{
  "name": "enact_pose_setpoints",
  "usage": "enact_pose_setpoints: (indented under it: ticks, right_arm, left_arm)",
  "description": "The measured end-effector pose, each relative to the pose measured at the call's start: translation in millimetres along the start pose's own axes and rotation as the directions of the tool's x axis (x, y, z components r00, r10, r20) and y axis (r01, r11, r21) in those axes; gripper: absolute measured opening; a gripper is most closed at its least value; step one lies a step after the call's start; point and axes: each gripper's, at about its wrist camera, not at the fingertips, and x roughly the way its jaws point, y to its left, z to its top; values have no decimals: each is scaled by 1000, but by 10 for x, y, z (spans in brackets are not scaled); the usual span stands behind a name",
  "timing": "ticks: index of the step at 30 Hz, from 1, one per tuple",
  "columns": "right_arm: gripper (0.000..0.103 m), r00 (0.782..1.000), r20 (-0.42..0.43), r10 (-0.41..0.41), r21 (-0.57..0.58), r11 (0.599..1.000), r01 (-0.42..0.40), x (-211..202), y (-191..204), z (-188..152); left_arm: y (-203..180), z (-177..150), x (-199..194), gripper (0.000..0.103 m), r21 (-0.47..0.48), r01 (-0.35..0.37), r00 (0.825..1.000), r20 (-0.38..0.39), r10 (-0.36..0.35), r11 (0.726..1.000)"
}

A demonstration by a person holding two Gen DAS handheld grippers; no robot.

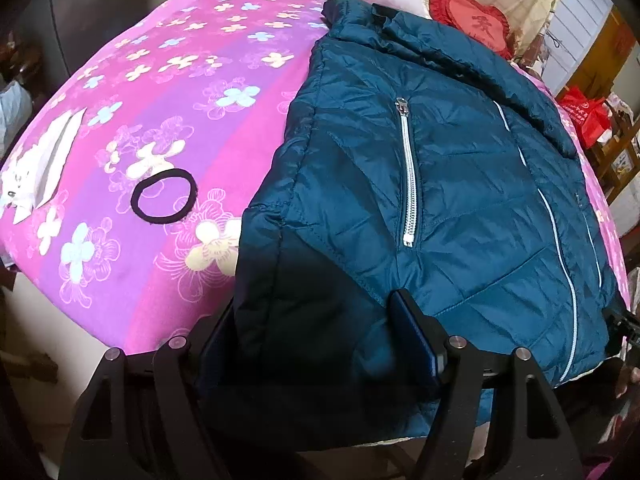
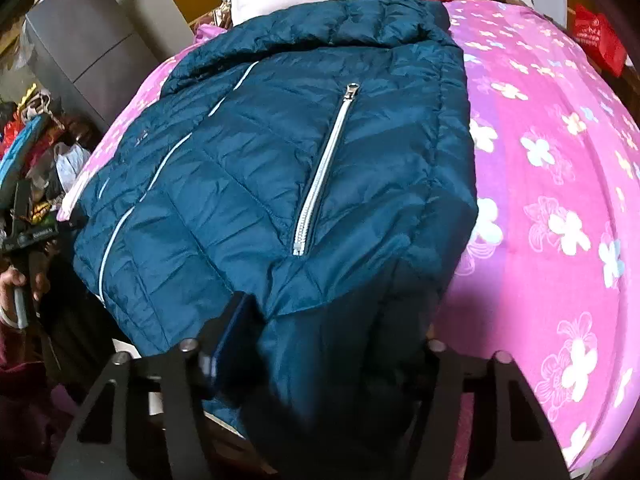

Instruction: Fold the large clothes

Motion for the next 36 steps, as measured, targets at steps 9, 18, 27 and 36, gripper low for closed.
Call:
enact_pose_setpoints:
  ticks: [9, 18, 27, 36]
  right_arm:
    - [31, 998, 63, 16, -23, 1000, -14, -165, 38, 55]
    - [23, 982, 175, 65, -47, 997, -58, -543, 123, 404]
    - [23, 928, 369, 41, -29, 999, -33, -950, 117, 1234]
    - [23, 910, 414, -22, 19, 1000, 16, -704, -84, 2282]
  left_arm:
    - [-22, 12, -120, 8, 3, 2, 999, 33, -2, 1000]
    - [-97, 389, -672, 0, 15, 29, 974, 225, -31, 999]
    - [-177, 1249, -768, 0, -52, 36, 941, 338, -16, 998]
    - [-516, 2214, -534, 0, -47, -23, 907, 419, 40, 999]
